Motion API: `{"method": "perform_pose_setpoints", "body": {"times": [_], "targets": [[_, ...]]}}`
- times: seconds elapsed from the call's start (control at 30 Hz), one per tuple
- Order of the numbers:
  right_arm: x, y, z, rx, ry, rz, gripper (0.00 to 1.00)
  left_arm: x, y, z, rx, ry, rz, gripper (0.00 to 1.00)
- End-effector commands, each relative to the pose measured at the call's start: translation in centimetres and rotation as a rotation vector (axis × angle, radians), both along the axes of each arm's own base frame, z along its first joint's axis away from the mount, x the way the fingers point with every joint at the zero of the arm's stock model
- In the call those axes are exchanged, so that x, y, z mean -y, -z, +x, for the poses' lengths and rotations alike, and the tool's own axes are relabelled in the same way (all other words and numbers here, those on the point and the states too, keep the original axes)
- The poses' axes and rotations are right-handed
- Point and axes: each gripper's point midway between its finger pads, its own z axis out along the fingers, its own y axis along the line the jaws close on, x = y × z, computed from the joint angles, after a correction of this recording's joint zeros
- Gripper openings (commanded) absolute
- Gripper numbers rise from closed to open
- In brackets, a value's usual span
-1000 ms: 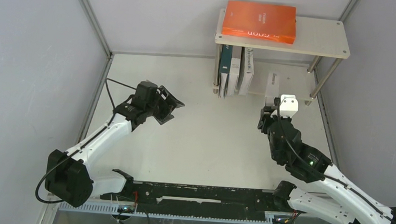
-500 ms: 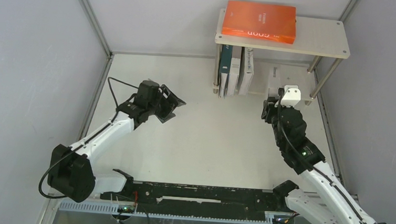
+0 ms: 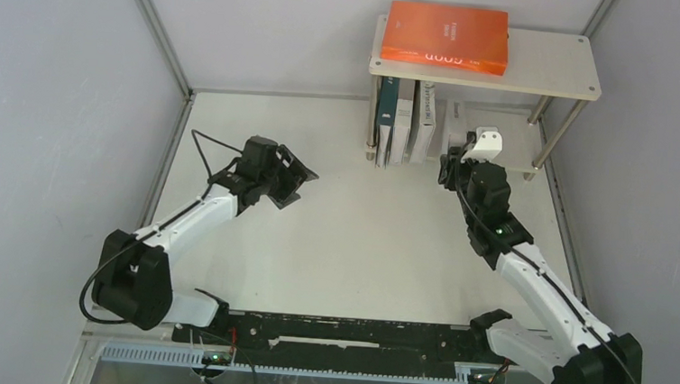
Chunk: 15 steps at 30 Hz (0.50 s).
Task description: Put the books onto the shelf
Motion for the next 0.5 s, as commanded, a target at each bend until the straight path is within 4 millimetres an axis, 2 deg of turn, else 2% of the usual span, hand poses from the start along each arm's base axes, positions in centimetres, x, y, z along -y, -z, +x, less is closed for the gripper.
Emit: {"method": "perform_pose_setpoints", "body": {"times": [0.0,0.27,0.47], "targets": [[-0.1,-3.3,2.5,0.136,0.000,0.089,0.36,0.2,-3.6,2.8,0.114,0.000,-0.002,0.75],[0.5,-1.1,5.8,0.117,0.008,0.123,0.36,-0.2,-2.9,4.0,0.099,-0.018,0.014,0.75],[0.1,1.3,7.8,0.086,-0.004,0.136,0.37,-0.2,-2.6,4.9,0.090,-0.028,0.021,0.75]]}}
